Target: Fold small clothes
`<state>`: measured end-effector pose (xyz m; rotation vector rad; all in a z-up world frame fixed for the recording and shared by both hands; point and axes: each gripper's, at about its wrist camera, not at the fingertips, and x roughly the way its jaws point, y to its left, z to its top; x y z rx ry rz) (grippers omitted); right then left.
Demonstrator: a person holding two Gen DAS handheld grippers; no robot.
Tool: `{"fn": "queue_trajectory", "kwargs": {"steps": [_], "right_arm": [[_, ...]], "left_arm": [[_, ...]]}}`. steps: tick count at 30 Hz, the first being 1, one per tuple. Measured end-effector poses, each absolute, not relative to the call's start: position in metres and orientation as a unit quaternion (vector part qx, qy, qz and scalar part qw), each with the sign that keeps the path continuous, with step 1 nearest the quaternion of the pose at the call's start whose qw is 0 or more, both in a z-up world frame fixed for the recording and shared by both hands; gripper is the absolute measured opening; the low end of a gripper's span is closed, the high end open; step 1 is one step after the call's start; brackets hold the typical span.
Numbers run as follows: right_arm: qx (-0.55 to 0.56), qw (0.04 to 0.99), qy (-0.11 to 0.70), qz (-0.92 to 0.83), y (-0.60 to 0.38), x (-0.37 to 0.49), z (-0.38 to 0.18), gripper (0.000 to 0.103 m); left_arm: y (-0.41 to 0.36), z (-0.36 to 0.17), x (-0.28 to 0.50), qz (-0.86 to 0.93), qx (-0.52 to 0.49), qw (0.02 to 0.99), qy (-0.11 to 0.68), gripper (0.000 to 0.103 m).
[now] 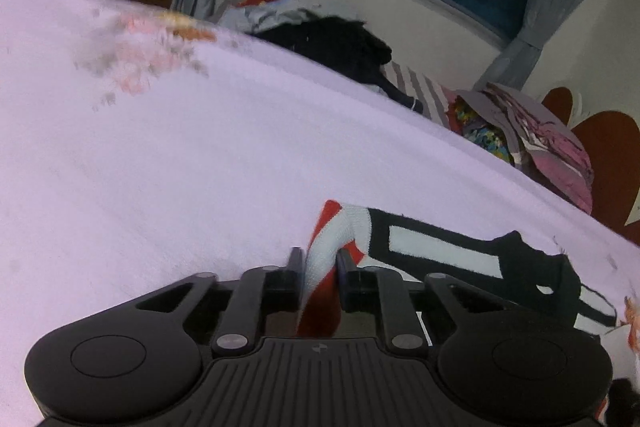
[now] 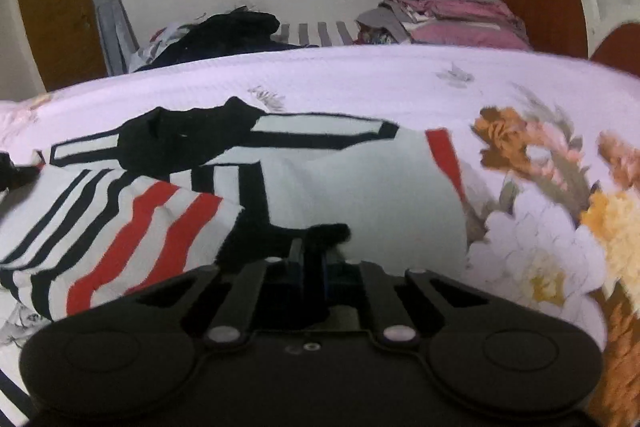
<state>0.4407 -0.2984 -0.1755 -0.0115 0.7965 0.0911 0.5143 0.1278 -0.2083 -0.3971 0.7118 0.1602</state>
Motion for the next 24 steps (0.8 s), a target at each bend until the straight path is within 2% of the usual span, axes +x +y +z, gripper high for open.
{"fn": "queue_trajectory", "kwargs": {"steps": [1,3,9,15,18,24], "right_arm": [[0.005,0.926,0.377,0.037,-0.303,0.438,-0.17,0.029],[0.02,0.931,0.363,0.032,-0.311,0.434,-0.159,0.032],[0.039,0.926,0.364,0.094,-0.286,0.425,-0.144,0.031],[0.006,0.905,0.402,0.138,-0.237,0.422,-0.166,0.029],[-0.038,0.902,0.414,0.117,-0.235,0.42,-0.179,0.027],[-0.016,0.905,0.418,0.084,-0.267,0.42,-0.179,0.029]], "left_arm": [[0.126,-0.203,0.509,0.077,-0.18,0.921,0.338,0.017],[0.121,-0.19,0.495,0.065,-0.162,0.928,0.329,0.017],[0.082,-0.167,0.45,-0.006,-0.135,0.932,0.337,0.018],[0.035,-0.192,0.421,-0.045,-0.113,0.918,0.377,0.018],[0.042,-0.203,0.408,-0.034,-0.107,0.92,0.375,0.018],[0.058,-0.202,0.404,-0.015,-0.11,0.917,0.384,0.017]]}}
